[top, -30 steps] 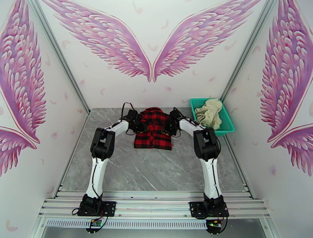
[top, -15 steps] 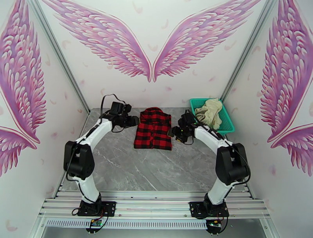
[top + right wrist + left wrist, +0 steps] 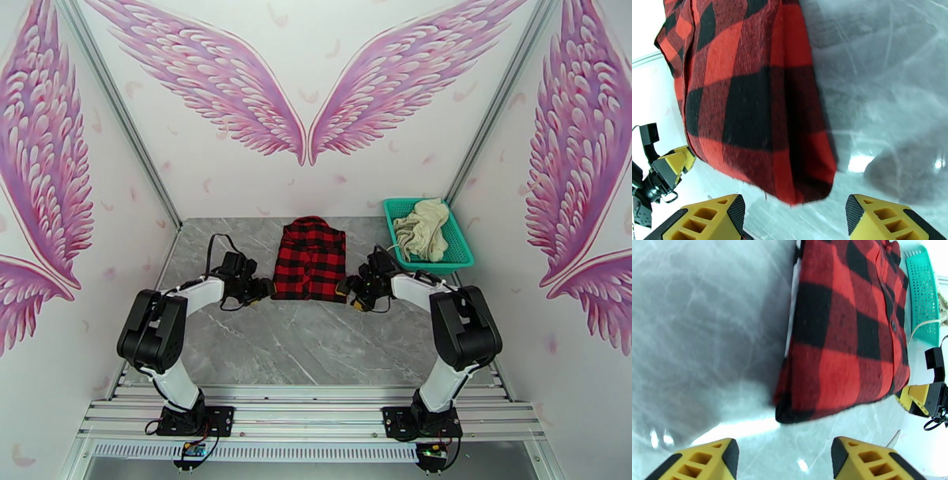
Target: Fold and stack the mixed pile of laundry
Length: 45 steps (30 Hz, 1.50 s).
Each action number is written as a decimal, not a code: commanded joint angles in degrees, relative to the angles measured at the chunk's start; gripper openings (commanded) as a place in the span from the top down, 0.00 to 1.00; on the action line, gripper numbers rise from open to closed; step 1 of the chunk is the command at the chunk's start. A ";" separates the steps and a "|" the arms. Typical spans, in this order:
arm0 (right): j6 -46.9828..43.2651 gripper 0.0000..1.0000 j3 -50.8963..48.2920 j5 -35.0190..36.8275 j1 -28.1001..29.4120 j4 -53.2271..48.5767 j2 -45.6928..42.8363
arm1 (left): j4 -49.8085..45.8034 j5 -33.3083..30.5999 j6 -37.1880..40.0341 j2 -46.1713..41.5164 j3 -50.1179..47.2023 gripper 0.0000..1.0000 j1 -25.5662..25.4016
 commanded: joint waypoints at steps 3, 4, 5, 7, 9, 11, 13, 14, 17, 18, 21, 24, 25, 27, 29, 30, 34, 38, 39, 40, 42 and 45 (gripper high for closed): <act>3.92 0.31 -1.20 -2.48 -0.43 6.48 3.35 | 4.85 -0.04 -2.12 3.70 0.45 0.34 -1.54; 4.14 0.33 -1.03 -2.80 -0.40 6.84 3.91 | 5.20 0.07 -2.35 4.50 0.80 0.36 -1.83; 4.21 0.34 -1.02 -3.11 -0.39 7.18 4.28 | 5.49 0.30 -2.58 5.14 1.07 0.38 -2.11; 4.51 0.37 -1.28 -3.52 -0.37 8.19 4.87 | 6.46 0.42 -3.06 6.48 1.46 0.42 -2.82; 4.77 0.42 -1.52 -3.98 -0.34 9.24 5.60 | 7.69 0.74 -3.67 7.52 1.93 0.47 -3.26; 5.00 0.45 -1.63 -4.14 -0.38 10.14 6.32 | 8.20 0.54 -4.13 8.09 2.30 0.53 -3.54; 5.13 0.50 -1.46 -4.40 -0.18 10.64 7.08 | 8.28 0.23 -4.31 8.06 2.84 0.61 -3.55; 5.14 0.52 -1.30 -4.44 -0.12 10.70 7.28 | 8.30 0.09 -4.26 7.90 2.92 0.64 -3.55; 5.06 0.63 -1.11 -3.94 -0.04 10.48 7.16 | 7.40 -0.17 -3.70 7.02 3.41 0.79 -3.55; 4.89 0.66 -1.11 -3.83 -0.05 10.26 6.98 | 7.12 -0.34 -3.45 6.64 3.45 0.85 -3.55; 3.72 0.75 -1.02 -3.17 -0.09 8.68 6.40 | 6.34 -0.55 -2.68 5.72 3.06 1.00 -3.41; 2.40 0.83 -1.41 -2.24 -0.06 6.51 5.63 | 6.45 -0.61 -2.28 4.34 1.73 1.00 -3.38; 2.15 0.86 -1.67 -2.25 -0.11 6.15 5.33 | 6.41 -0.52 -2.11 3.80 1.17 1.00 -3.38; 1.98 0.90 -2.32 -2.43 -0.06 5.73 4.47 | 5.80 -0.61 -1.52 2.70 0.24 1.00 -3.38; 1.88 0.93 -3.65 -2.39 -0.04 5.51 3.20 | 5.18 -0.91 -1.08 1.15 -1.33 1.00 -3.38; 1.83 0.94 -4.18 -2.34 -0.04 5.30 2.60 | 5.19 -0.94 -0.86 0.42 -2.17 1.00 -3.38; 1.29 0.98 -7.29 -2.50 0.08 3.65 -0.20 | 4.13 -0.91 -0.68 -3.32 -6.35 1.00 -3.72; 0.00 0.99 -11.09 -1.35 0.98 0.33 -4.19 | 2.76 -1.26 -0.52 -8.66 -11.55 1.00 -5.56; -0.14 0.99 -12.18 -1.24 1.34 -0.55 -5.50 | 1.87 -1.51 -0.64 -10.43 -12.94 1.00 -6.34; -0.08 0.99 -13.60 -1.13 1.83 -1.19 -7.18 | 0.94 -1.88 -0.82 -12.23 -14.18 1.00 -7.11; 0.00 0.99 -15.95 -0.76 2.47 -3.03 -10.57 | -0.49 -2.88 -1.52 -16.11 -16.47 1.00 -8.55; 0.46 0.99 -18.35 0.49 2.81 -6.15 -15.89 | -2.17 -3.84 -3.39 -22.07 -19.00 1.00 -9.31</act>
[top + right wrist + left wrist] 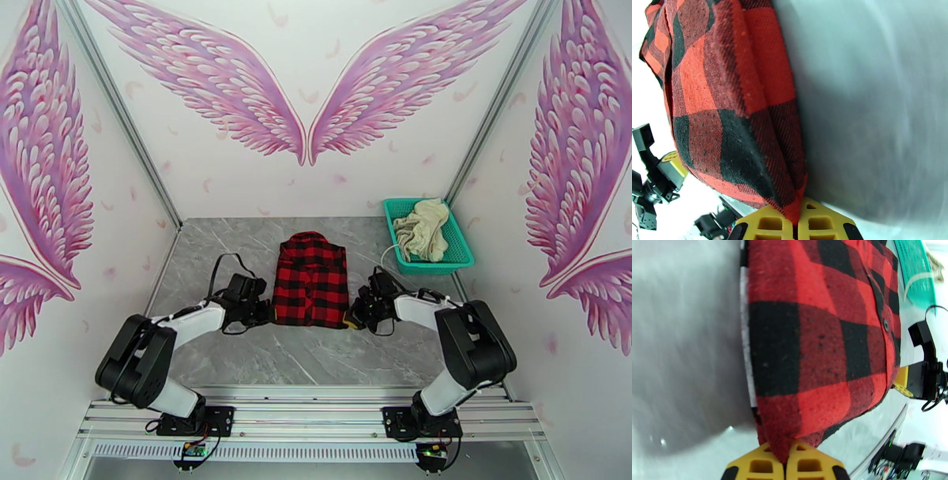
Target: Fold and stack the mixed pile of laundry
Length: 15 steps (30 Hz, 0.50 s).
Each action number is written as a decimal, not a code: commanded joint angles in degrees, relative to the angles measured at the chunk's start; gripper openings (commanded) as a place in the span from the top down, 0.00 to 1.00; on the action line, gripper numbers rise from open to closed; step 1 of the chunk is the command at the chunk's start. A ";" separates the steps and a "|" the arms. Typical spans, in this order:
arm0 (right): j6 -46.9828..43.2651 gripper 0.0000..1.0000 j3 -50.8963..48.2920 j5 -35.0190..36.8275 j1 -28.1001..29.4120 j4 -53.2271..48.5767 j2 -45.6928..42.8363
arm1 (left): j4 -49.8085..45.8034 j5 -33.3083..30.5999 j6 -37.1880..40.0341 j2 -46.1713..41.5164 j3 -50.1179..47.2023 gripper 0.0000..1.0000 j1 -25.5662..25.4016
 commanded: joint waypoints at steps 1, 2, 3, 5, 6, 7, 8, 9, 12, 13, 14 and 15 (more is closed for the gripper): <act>-0.49 0.99 -1.80 3.48 0.16 -7.25 -6.17 | -4.24 -2.81 -1.61 -6.87 -1.98 1.00 -0.11; -0.45 0.99 -1.29 3.71 0.09 -8.21 -7.40 | -4.89 -2.92 -1.71 -8.00 -1.62 1.00 -0.15; -0.49 0.99 -0.12 4.12 0.09 -9.42 -8.64 | -5.89 -3.12 -1.66 -9.01 -0.75 1.00 -0.15; -0.48 0.99 3.41 4.97 0.10 -11.83 -9.82 | -8.23 -3.03 -0.40 -9.45 2.71 1.00 -0.16; -0.57 0.99 5.96 5.54 0.10 -13.06 -9.95 | -9.87 -3.16 0.40 -9.17 5.21 1.00 -0.15; -0.71 0.99 8.87 6.05 0.11 -14.27 -9.75 | -11.36 -3.29 1.05 -8.68 7.84 1.00 -0.01; -0.80 0.99 11.43 6.51 0.10 -15.27 -9.30 | -12.56 -3.34 1.59 -8.01 10.24 1.00 0.16; -1.05 0.99 14.38 7.15 0.11 -16.40 -8.60 | -13.71 -3.30 2.04 -7.19 12.99 1.00 0.50; -2.06 0.99 23.44 9.11 0.04 -19.29 -5.45 | -16.01 -2.71 2.87 -3.77 20.41 1.00 1.91; -2.39 0.99 25.97 9.53 0.07 -19.63 -4.04 | -17.27 -2.19 3.33 -2.01 23.64 1.00 2.69; -2.72 0.99 28.43 9.91 -0.06 -19.98 -2.73 | -18.24 -1.69 4.01 -0.53 26.37 1.00 3.20; -2.86 1.00 31.08 10.12 -0.21 -20.15 -0.89 | -19.00 -1.22 4.71 1.44 29.28 1.00 3.72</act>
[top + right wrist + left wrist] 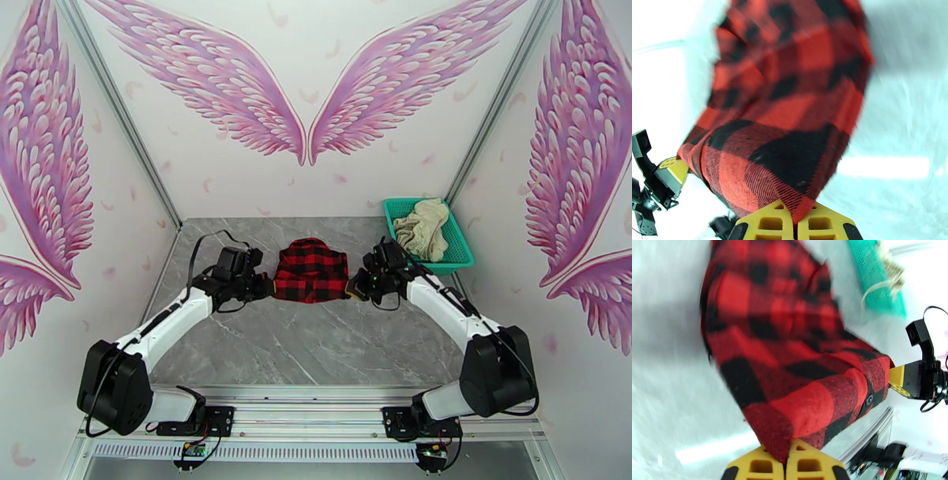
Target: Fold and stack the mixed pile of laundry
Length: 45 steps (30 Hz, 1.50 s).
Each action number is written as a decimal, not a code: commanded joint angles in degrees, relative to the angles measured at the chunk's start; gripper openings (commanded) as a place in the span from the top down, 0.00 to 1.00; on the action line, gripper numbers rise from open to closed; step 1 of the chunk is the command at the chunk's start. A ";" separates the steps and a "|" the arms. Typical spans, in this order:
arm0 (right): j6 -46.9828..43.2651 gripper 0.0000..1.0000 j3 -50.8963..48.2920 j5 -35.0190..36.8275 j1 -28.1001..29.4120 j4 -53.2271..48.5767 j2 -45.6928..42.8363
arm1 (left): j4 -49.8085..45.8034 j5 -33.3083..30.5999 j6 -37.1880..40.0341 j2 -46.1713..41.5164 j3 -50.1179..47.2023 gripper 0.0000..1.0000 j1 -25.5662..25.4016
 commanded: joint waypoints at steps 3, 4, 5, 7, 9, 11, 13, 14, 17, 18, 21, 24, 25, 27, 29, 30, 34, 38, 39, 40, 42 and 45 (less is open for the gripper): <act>-2.40 1.00 12.28 3.64 -0.85 -2.62 8.55 | -5.76 2.40 3.58 9.32 14.36 1.00 2.62; -2.67 1.00 14.52 3.83 -1.00 -2.31 10.27 | -5.90 2.99 3.58 11.27 16.78 1.00 2.91; -2.82 1.00 16.14 3.92 -1.19 -1.80 11.69 | -5.97 3.31 3.69 12.85 18.55 1.00 3.21; -2.53 1.00 19.87 3.23 -1.92 -0.75 15.03 | -6.21 3.63 4.05 16.47 22.48 1.00 3.89; -2.39 1.00 22.85 2.00 -2.62 0.21 18.04 | -6.05 4.22 4.00 19.81 26.00 1.00 4.69; -2.34 0.99 25.69 1.52 -3.03 0.51 20.88 | -5.48 5.21 3.31 22.97 29.00 1.00 5.44; -2.39 0.99 28.19 0.80 -3.51 0.82 23.75 | -5.17 6.39 2.41 26.74 32.18 1.00 6.24; -2.30 0.99 29.27 0.44 -3.81 0.93 25.00 | -4.92 6.89 2.08 28.20 33.54 1.00 6.53; -1.83 0.98 32.35 -1.00 -4.59 1.47 28.89 | -4.31 8.14 0.76 33.37 37.92 1.00 7.47; -1.58 0.97 33.24 -1.77 -4.88 2.25 30.22 | -4.19 8.46 0.31 35.27 39.57 1.00 7.81; -0.42 0.95 35.97 -4.10 -5.21 4.31 34.29 | -4.45 9.70 -1.01 40.71 44.66 1.00 8.57; -0.11 0.95 39.65 -4.93 -5.30 4.49 38.32 | -4.84 10.60 -1.91 45.72 49.93 1.00 8.93; 0.08 0.95 41.05 -5.28 -5.36 4.26 39.72 | -4.84 10.84 -2.27 47.24 51.63 1.00 9.15; 0.55 0.95 43.31 -5.86 -5.62 4.45 41.96 | -4.47 11.40 -3.32 50.11 54.58 1.00 9.52; 1.14 0.94 45.15 -6.47 -5.94 4.95 43.83 | -3.90 11.48 -4.68 52.51 57.13 1.00 9.93; 1.21 0.94 46.19 -6.74 -6.07 5.08 44.77 | -3.50 11.58 -5.25 53.74 58.33 1.00 10.16; 1.22 0.89 50.33 -7.91 -6.94 5.17 48.70 | -2.38 11.87 -6.92 58.11 63.18 1.00 10.86; 1.05 0.83 54.25 -8.88 -7.65 5.61 52.91 | -0.78 13.18 -8.47 62.96 68.05 0.95 11.35; 0.89 0.81 55.08 -9.06 -7.75 5.70 53.87 | 0.01 13.50 -9.06 64.02 68.91 0.92 11.47; 0.73 0.79 55.93 -9.24 -7.86 5.79 54.93 | 0.76 14.05 -9.84 65.30 70.01 0.87 11.72; 0.45 0.75 57.40 -9.92 -8.04 5.97 56.73 | 1.75 14.73 -11.29 67.69 72.39 0.76 12.22; 0.17 0.61 58.90 -10.31 -8.47 6.20 58.23 | 4.04 14.79 -13.15 69.48 74.53 0.57 12.86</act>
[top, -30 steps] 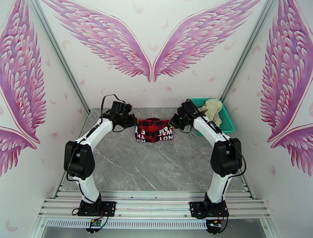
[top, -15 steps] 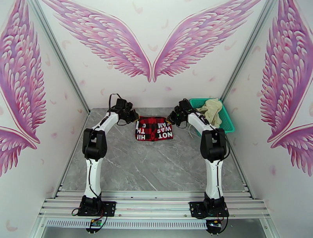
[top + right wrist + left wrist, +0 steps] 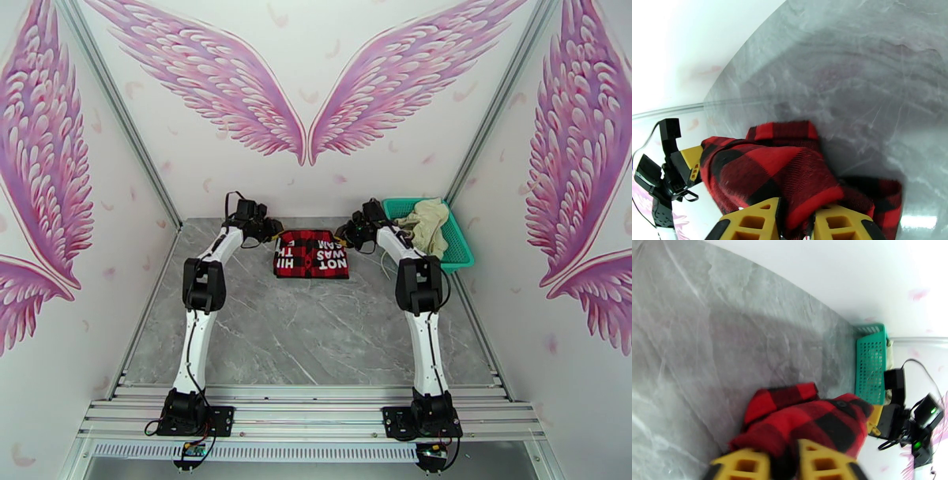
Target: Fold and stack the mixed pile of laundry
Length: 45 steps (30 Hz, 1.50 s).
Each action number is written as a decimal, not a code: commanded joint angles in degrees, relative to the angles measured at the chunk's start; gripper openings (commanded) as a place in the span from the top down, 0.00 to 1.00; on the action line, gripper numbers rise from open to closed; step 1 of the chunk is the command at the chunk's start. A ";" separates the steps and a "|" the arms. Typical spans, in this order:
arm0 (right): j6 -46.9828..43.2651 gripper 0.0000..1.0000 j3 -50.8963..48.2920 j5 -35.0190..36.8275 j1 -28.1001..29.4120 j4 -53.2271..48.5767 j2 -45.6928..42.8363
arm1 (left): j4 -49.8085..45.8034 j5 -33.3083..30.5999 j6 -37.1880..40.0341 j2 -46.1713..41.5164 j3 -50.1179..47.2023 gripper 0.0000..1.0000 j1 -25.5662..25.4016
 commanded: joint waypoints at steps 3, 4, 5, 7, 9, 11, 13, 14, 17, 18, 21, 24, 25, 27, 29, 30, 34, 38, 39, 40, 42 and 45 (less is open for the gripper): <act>-0.37 0.54 3.21 -2.06 -1.28 1.40 1.46 | 4.25 1.01 -3.35 2.06 4.90 0.50 1.99; -0.68 0.53 3.45 -1.87 -1.55 1.02 0.92 | 3.30 0.77 -3.06 2.06 6.04 0.50 2.37; -1.26 0.50 3.53 -1.13 -1.88 0.52 -0.01 | 1.37 0.15 -2.17 1.89 7.56 0.50 2.82; -2.85 0.45 3.43 0.44 -2.27 -0.96 -2.53 | -3.27 -2.01 0.86 0.73 9.94 0.50 3.53; -5.47 0.42 2.91 2.76 -2.37 -2.95 -5.57 | -7.50 -4.44 4.11 -1.68 10.56 0.50 4.34; -7.40 0.41 0.31 4.37 -2.25 -3.18 -9.39 | -11.32 -6.14 7.51 -5.11 9.90 0.50 4.58; -7.68 0.45 -4.06 4.31 -1.66 -1.22 -12.65 | -12.92 -5.75 10.35 -8.82 7.24 0.54 3.93; -7.98 0.47 -6.71 4.34 -1.09 0.06 -14.50 | -12.96 -5.43 11.65 -10.99 4.57 0.57 3.36; -10.02 0.55 -12.93 6.49 1.40 2.07 -17.82 | -11.63 -3.28 13.84 -15.58 -2.71 0.66 1.15; -10.29 0.57 -14.11 6.98 2.03 2.71 -18.09 | -11.13 -2.49 14.18 -16.16 -4.27 0.70 0.40; -9.37 0.64 -15.00 6.68 3.75 4.60 -15.94 | -10.56 -1.16 15.81 -15.47 -6.53 0.73 -2.33; -9.44 0.68 -11.38 7.65 4.63 5.03 -11.37 | -8.95 -0.49 16.22 -11.59 -5.47 0.74 -4.41; -9.29 0.69 -9.60 8.09 4.66 4.93 -9.47 | -7.81 -0.38 15.66 -9.91 -4.65 0.74 -4.84; -9.04 0.70 -5.28 8.39 4.44 4.10 -6.04 | -4.86 -0.11 14.23 -6.56 -2.79 0.74 -5.27; -8.96 0.70 -0.11 9.02 4.38 2.32 -1.81 | -1.98 -0.64 12.21 -3.20 -0.53 0.74 -5.29; -8.88 0.70 1.84 9.06 4.31 1.73 -0.18 | -0.83 -1.02 11.43 -1.88 0.41 0.74 -5.29; -6.88 0.68 8.43 7.98 3.51 0.52 6.14 | 1.03 -3.37 8.27 4.08 5.40 0.74 -5.12; -4.54 0.65 9.20 6.59 2.57 0.73 9.42 | 1.88 -4.97 6.97 7.53 7.86 0.71 -4.80; -4.21 0.64 9.18 6.20 2.36 0.47 9.86 | 2.19 -4.97 6.75 8.13 8.18 0.69 -4.76; -4.00 0.64 9.13 5.57 2.12 0.13 10.29 | 3.04 -4.28 5.88 8.59 8.36 0.68 -4.61; -4.49 0.64 8.83 5.12 2.03 -0.58 10.17 | 4.60 -2.59 4.74 8.92 8.97 0.66 -4.56; -6.66 0.61 8.70 5.53 1.95 -2.01 8.16 | 2.62 -1.49 5.26 8.83 13.53 0.62 -4.91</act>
